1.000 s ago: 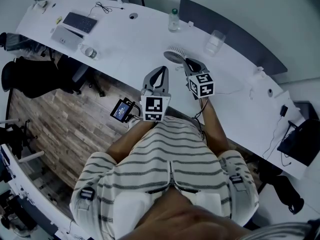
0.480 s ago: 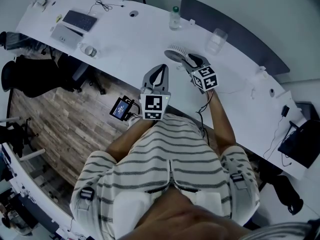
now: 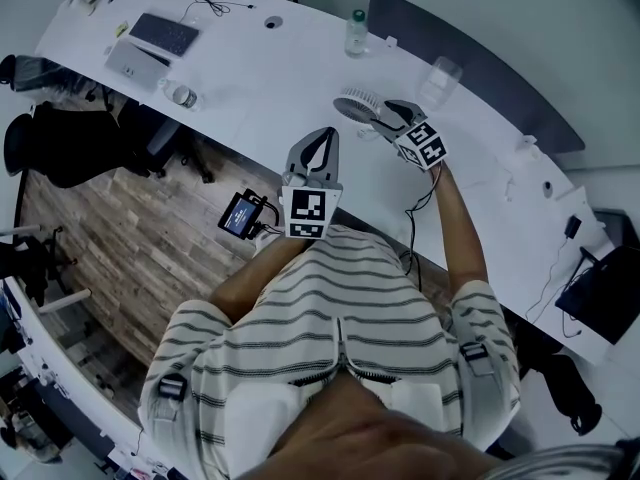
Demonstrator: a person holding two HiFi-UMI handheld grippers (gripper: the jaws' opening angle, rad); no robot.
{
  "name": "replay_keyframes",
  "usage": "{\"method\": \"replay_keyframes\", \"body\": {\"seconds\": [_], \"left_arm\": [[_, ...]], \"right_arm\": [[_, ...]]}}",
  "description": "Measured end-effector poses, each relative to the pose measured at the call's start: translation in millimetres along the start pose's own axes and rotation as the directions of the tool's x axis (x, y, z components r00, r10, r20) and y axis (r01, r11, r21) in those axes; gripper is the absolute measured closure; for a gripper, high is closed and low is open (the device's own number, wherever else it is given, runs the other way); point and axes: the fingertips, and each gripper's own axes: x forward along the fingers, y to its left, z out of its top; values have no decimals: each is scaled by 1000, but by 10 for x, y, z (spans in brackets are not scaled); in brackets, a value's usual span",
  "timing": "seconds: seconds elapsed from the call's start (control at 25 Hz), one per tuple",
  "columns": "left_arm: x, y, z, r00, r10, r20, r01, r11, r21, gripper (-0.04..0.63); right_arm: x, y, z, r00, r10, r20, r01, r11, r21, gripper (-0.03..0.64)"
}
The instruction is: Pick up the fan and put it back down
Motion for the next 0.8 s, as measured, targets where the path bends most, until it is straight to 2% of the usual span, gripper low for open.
{"method": "replay_keyframes", "body": {"seconds": [0.28, 0.64, 0.8], "left_arm": [[-24, 30, -43, 1000, 8, -11, -8, 1000, 18, 588], [-41, 47, -77, 1000, 5, -25, -5, 999, 32, 588], [-47, 49, -115, 999, 2, -34, 0, 999, 35, 588]], "right_arm": [[112, -16, -101, 994, 113, 9, -112, 992, -64, 384], [269, -182, -239, 988, 151, 36, -153, 986, 66, 367], [383, -168, -329, 983, 181, -8, -181, 983, 38, 367]]}}
